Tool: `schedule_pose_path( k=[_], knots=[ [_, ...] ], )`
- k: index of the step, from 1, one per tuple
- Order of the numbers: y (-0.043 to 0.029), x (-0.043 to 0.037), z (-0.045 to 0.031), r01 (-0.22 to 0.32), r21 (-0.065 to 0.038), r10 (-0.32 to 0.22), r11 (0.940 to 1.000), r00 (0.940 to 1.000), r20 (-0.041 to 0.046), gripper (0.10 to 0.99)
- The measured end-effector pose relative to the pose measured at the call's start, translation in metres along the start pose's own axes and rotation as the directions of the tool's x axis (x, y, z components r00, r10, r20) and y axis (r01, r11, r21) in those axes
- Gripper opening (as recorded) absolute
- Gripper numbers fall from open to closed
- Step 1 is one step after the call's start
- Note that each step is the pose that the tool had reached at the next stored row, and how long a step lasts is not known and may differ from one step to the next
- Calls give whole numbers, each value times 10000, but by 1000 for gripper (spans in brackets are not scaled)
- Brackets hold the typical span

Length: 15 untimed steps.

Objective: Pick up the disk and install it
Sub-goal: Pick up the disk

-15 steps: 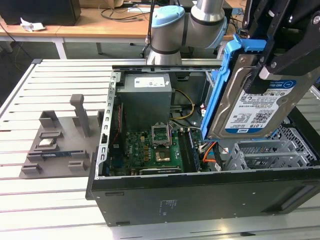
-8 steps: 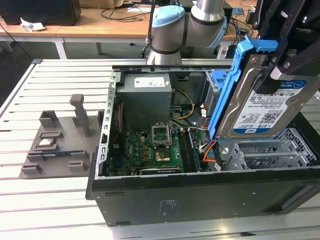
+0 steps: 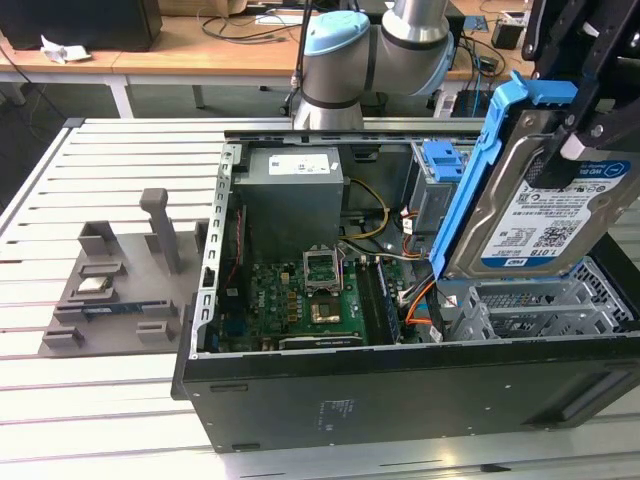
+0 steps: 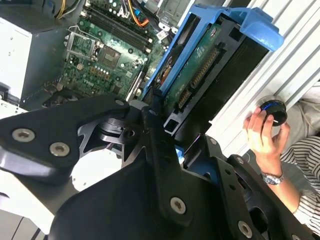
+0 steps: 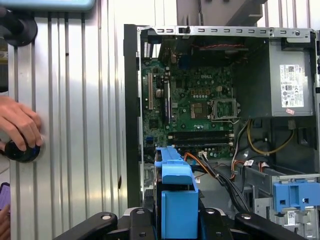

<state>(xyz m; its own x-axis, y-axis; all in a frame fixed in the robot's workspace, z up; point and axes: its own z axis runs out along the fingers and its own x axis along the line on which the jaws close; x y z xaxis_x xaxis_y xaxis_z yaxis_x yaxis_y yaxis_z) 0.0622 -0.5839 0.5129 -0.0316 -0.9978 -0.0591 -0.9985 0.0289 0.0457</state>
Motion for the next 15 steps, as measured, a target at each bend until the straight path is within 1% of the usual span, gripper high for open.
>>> schedule_pose_path(
  k=[4,8,10,13,15],
  knots=[
    [-114,-3,-3,-1,0,1,10000,10000,-19,365],
    [-209,-7,-7,-1,0,1,10000,10000,-35,365],
    [-272,-9,-9,-2,1,2,10000,10000,-43,365],
    [-331,-10,-10,-3,1,3,10000,10000,-51,365],
    [-391,-12,-12,-2,1,2,10000,10000,-60,365]
  ],
)
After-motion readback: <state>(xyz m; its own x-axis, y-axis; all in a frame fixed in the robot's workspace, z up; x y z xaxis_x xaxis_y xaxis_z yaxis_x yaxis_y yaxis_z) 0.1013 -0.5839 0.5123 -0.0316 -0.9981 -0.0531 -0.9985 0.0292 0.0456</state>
